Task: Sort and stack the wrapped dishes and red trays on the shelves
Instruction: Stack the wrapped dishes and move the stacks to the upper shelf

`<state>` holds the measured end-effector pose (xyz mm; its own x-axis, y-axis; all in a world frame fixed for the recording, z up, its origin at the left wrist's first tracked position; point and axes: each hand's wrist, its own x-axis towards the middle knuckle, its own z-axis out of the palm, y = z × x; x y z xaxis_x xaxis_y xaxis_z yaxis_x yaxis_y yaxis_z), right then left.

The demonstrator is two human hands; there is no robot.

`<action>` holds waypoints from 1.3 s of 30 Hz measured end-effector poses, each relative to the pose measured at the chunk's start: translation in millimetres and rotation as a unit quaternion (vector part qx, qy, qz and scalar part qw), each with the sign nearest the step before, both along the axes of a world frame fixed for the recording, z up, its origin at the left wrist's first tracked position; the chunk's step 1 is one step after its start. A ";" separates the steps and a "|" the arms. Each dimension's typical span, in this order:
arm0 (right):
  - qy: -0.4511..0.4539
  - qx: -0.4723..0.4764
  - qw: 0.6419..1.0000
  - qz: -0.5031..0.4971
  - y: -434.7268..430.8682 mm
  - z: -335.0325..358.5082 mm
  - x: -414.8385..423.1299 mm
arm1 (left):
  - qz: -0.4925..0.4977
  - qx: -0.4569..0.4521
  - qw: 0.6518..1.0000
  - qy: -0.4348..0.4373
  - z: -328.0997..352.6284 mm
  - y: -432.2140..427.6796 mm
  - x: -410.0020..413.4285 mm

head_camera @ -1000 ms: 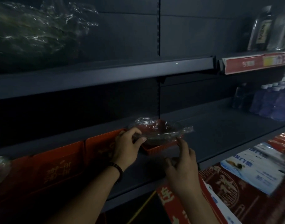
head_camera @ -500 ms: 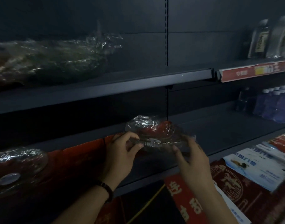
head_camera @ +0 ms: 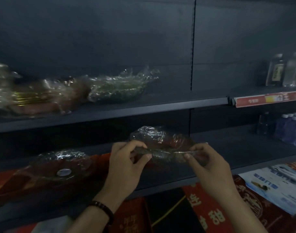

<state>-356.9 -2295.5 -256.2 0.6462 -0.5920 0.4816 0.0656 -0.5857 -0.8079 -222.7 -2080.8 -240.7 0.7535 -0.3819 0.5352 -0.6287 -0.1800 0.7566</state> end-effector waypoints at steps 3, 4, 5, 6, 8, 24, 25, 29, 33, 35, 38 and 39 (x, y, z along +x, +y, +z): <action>-0.012 -0.005 1.000 0.015 20.5 30.1 -15.8 | -0.001 -0.023 1.000 0.004 21.7 24.4 -19.3; -0.012 -0.008 1.000 0.020 26.8 40.3 -21.1 | 0.001 -0.030 1.000 0.005 29.9 31.5 -25.8; -0.011 -0.015 1.000 0.024 32.5 50.1 -26.0 | 0.007 -0.031 0.999 0.005 38.8 38.4 -31.8; -0.011 -0.023 0.999 0.026 38.3 59.8 -31.0 | 0.014 -0.027 1.000 0.003 48.8 45.7 -38.7; -0.014 -0.031 0.999 0.026 49.0 78.1 -41.0 | 0.025 -0.007 1.000 -0.004 68.8 61.1 -53.1; -0.126 -0.098 0.986 0.051 93.9 221.6 -54.5 | 0.121 -0.004 0.972 -0.203 223.5 122.4 -79.8; -0.134 -0.104 0.984 0.049 92.6 230.7 -46.0 | 0.128 -0.008 0.969 -0.209 232.3 120.7 -71.6; -0.143 -0.119 0.981 0.052 84.5 258.4 -2.8 | 0.153 0.012 0.963 -0.222 257.9 109.1 -37.2; -0.148 -0.122 0.980 0.052 72.1 273.2 49.8 | 0.171 0.029 0.961 -0.217 268.6 99.2 15.1; -0.140 -0.133 0.980 0.054 64.1 275.5 77.9 | 0.183 0.032 0.959 -0.212 270.0 92.9 42.4; -0.121 -0.145 0.980 0.060 52.0 275.3 120.9 | 0.196 0.052 0.963 -0.176 267.5 84.1 76.0; -0.121 -0.148 0.980 0.059 47.5 275.1 134.4 | 0.201 0.062 0.963 -0.169 265.3 80.7 87.2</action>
<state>-222.5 -2248.0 19.0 0.5474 -0.3315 0.7684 0.3157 -0.7686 -0.5564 -135.5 -2000.1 24.6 0.6437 -0.1729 0.7455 -0.6969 -0.5350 0.4776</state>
